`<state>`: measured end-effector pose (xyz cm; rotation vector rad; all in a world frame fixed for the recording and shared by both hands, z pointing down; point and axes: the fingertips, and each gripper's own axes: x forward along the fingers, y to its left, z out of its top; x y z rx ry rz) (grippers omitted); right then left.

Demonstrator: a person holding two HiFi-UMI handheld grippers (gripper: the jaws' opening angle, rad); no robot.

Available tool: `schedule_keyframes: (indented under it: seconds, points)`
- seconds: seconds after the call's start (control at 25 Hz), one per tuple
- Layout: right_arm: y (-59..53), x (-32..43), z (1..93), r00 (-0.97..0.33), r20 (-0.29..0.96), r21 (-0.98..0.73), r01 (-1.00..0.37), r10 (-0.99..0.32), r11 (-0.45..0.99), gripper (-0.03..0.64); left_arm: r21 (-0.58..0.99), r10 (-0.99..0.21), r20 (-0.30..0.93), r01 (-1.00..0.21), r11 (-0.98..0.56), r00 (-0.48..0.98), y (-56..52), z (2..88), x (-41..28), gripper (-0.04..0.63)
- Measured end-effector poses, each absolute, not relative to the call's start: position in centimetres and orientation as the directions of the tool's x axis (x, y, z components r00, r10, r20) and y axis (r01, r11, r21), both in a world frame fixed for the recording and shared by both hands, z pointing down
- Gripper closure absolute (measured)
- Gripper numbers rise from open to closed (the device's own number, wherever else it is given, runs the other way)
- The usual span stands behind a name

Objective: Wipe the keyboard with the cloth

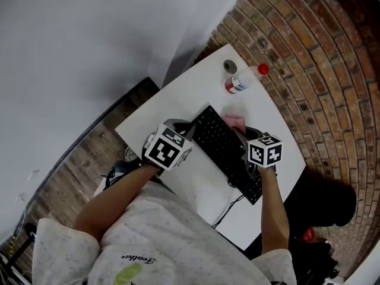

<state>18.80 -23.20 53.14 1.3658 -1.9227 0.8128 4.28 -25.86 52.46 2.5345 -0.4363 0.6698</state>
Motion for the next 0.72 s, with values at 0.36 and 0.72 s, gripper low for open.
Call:
schedule_keyframes:
  seconds: [0.36, 0.72]
  points:
    - [-26.2, 16.1, 53.1, -0.293, 0.779, -0.117, -0.937, -0.555, 0.329, 0.592, 0.358, -0.19, 0.538, -0.427, -0.83, 0.821, -26.9, 52.7, 2.8, 0.598]
    - [-29.1, 13.9, 52.8, -0.32, 0.77, -0.118, -0.922, -0.552, 0.37, 0.594, 0.363, -0.206, 0.542, -0.448, -0.817, 0.815, -28.2, 52.7, 1.6, 0.598]
